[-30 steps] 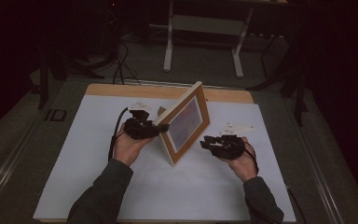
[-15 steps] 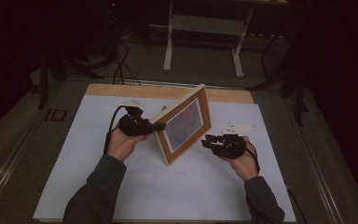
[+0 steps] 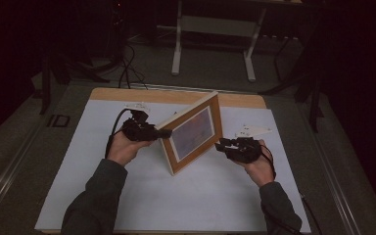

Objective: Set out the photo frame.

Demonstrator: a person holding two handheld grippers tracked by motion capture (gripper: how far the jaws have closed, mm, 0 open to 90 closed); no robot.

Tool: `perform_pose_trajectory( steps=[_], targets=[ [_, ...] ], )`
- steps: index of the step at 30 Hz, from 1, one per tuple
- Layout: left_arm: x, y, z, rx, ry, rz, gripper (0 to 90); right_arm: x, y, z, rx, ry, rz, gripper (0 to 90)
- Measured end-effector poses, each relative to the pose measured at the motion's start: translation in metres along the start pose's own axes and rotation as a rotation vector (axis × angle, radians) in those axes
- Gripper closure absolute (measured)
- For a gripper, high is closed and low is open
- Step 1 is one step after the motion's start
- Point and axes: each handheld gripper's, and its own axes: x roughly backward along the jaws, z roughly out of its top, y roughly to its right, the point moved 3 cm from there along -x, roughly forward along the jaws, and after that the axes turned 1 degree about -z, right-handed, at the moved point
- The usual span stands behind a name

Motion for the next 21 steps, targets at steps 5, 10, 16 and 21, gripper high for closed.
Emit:
perform_pose_trajectory(
  steps=[5, 10, 16, 21],
  targets=[
    [0.002, -0.004, 0.001, -0.011, -0.018, -0.016, 70.4, 0.003, 0.007, 0.004, -0.026, 0.031, -0.036, 67.1],
    [0.005, -0.008, 0.002, -0.030, -0.043, -0.034, 70.5, 0.005, 0.014, 0.007, -0.064, 0.066, -0.060, 67.1],
    [0.010, -0.009, 0.002, -0.057, -0.064, -0.040, 70.7, 0.003, 0.019, 0.010, -0.075, 0.075, -0.084, 65.5],
    [0.015, -0.010, 0.000, -0.068, -0.076, -0.053, 71.1, 0.001, 0.025, 0.013, -0.082, 0.071, -0.102, 64.9]
  ],
)
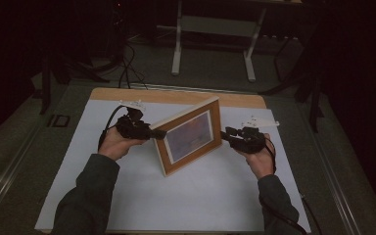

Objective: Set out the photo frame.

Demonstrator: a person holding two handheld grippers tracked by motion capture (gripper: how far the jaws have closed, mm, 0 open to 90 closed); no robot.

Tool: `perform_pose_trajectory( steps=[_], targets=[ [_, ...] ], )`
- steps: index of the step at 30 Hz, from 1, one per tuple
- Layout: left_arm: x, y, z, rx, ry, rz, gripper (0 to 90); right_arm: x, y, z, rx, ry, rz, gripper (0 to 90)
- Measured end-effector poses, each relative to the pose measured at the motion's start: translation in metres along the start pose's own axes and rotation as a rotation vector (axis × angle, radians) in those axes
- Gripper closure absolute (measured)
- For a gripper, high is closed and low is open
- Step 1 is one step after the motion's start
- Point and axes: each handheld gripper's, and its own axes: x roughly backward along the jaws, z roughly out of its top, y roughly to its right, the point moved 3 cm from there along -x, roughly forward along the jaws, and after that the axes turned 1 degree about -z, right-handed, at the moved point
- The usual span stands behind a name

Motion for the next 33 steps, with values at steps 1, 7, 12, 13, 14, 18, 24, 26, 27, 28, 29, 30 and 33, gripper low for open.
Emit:
perform_pose_trajectory(
  steps=[1, 7, 12, 13, 14, 18, 24, 26, 27, 28, 29, 30, 33],
  targets=[
    [0.001, 0.000, 0.000, -0.004, -0.002, -0.004, 71.1, -0.001, 0.000, 0.001, 0.000, -0.002, -0.003, 64.7],
    [0.008, 0.002, -0.004, -0.046, -0.017, -0.043, 71.5, -0.006, 0.005, 0.007, 0.001, -0.010, -0.022, 62.3],
    [0.010, 0.001, -0.006, -0.054, -0.012, -0.037, 71.6, -0.012, 0.008, 0.012, 0.021, -0.022, -0.015, 56.4],
    [0.010, 0.002, -0.007, -0.056, -0.009, -0.034, 71.4, -0.016, 0.008, 0.017, 0.032, -0.028, -0.014, 51.7],
    [0.010, 0.002, -0.007, -0.056, -0.004, -0.026, 71.3, -0.017, 0.009, 0.019, 0.034, -0.027, -0.015, 50.2],
    [0.012, 0.004, -0.008, -0.060, 0.016, 0.033, 65.2, -0.022, 0.010, 0.026, 0.040, -0.018, -0.017, 43.5],
    [0.015, 0.007, -0.015, -0.010, 0.081, 0.128, 55.6, -0.027, 0.011, 0.033, 0.044, -0.020, -0.016, 40.9],
    [0.014, 0.010, -0.018, 0.003, 0.093, 0.177, 52.5, -0.029, 0.013, 0.034, 0.038, -0.024, -0.018, 41.5],
    [0.014, 0.012, -0.019, 0.013, 0.108, 0.193, 52.7, -0.030, 0.013, 0.035, 0.036, -0.024, -0.016, 41.6],
    [0.015, 0.014, -0.020, 0.010, 0.110, 0.211, 52.5, -0.031, 0.014, 0.035, 0.034, -0.021, -0.014, 41.7],
    [0.015, 0.014, -0.020, 0.010, 0.110, 0.211, 51.6, -0.031, 0.014, 0.035, 0.034, -0.021, -0.014, 41.7],
    [0.017, 0.017, -0.022, 0.014, 0.137, 0.246, 51.6, -0.031, 0.014, 0.035, 0.032, -0.021, -0.012, 41.8],
    [0.018, 0.020, -0.025, 0.024, 0.154, 0.288, 51.4, -0.032, 0.015, 0.036, 0.032, -0.013, 0.015, 41.7]
  ],
)
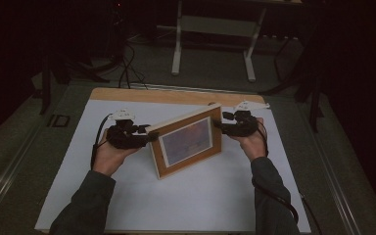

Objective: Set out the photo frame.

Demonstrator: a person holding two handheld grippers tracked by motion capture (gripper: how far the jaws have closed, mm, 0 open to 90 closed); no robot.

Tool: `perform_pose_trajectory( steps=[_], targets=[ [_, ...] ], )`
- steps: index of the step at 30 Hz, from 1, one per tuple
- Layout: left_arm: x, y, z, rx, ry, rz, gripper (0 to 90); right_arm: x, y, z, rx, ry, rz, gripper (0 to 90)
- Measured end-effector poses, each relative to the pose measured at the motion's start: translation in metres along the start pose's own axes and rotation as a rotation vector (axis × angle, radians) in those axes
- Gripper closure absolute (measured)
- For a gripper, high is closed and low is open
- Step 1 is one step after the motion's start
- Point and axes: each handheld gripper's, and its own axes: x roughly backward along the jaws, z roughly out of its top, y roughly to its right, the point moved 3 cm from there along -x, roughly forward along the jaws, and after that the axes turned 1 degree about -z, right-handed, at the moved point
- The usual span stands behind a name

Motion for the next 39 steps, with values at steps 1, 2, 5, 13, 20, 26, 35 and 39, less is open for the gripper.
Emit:
perform_pose_trajectory(
  steps=[1, 2, 5, 13, 20, 26, 35, 39],
  targets=[
    [0.001, 0.001, -0.001, 0.003, 0.007, 0.009, 51.1, -0.001, 0.000, 0.000, 0.002, -0.001, 0.005, 41.5],
    [0.001, 0.002, -0.002, 0.007, 0.015, 0.019, 51.4, -0.002, 0.001, 0.001, 0.003, -0.001, 0.009, 41.3],
    [0.001, 0.006, -0.004, 0.005, 0.020, 0.049, 51.3, -0.004, 0.002, 0.003, -0.001, 0.000, 0.029, 40.1],
    [-0.004, 0.013, -0.010, 0.009, 0.020, 0.089, 54.7, -0.013, 0.003, 0.010, 0.004, -0.007, 0.078, 38.0],
    [-0.011, 0.018, -0.011, -0.008, -0.004, 0.105, 61.4, -0.019, 0.007, 0.011, -0.002, 0.006, 0.128, 35.7],
    [-0.013, 0.022, -0.011, -0.039, -0.005, 0.130, 63.6, -0.024, 0.009, 0.012, -0.008, -0.001, 0.164, 34.5],
    [-0.013, 0.024, -0.009, -0.050, -0.008, 0.156, 63.2, -0.025, 0.013, 0.011, -0.038, -0.022, 0.208, 36.6],
    [-0.014, 0.022, -0.009, -0.049, -0.006, 0.156, 63.1, -0.024, 0.014, 0.012, -0.047, -0.030, 0.204, 39.6]
  ],
)
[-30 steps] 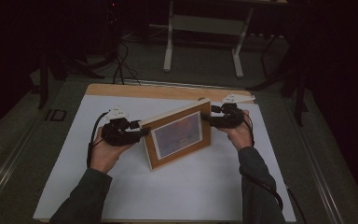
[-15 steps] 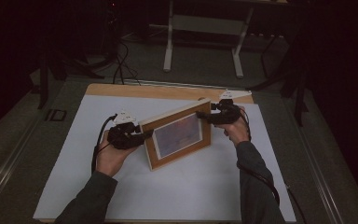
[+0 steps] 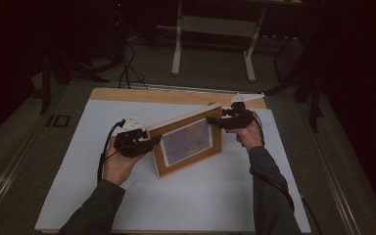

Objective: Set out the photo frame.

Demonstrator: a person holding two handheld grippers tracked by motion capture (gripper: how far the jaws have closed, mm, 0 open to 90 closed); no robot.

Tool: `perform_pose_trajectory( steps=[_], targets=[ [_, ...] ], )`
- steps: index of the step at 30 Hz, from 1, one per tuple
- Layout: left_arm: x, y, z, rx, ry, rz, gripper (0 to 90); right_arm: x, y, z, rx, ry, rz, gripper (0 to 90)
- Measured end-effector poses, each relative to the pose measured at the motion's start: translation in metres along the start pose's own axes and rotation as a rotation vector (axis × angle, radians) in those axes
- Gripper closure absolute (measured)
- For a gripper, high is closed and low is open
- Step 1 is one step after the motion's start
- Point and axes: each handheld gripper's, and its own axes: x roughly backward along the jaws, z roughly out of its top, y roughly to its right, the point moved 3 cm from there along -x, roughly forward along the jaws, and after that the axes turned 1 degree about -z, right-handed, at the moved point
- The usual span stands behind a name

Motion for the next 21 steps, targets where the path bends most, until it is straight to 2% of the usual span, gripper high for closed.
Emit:
perform_pose_trajectory(
  steps=[6, 10, 21],
  targets=[
    [-0.003, -0.008, 0.002, -0.002, 0.018, -0.016, 62.6, 0.002, 0.001, -0.001, -0.006, -0.001, -0.009, 44.1],
    [-0.006, -0.012, 0.004, 0.011, 0.029, -0.025, 62.2, 0.006, 0.003, -0.001, -0.005, -0.006, -0.008, 47.7],
    [-0.016, -0.022, 0.011, -0.003, 0.046, -0.009, 59.0, 0.011, 0.005, -0.003, -0.019, 0.013, -0.057, 51.7]
  ],
)
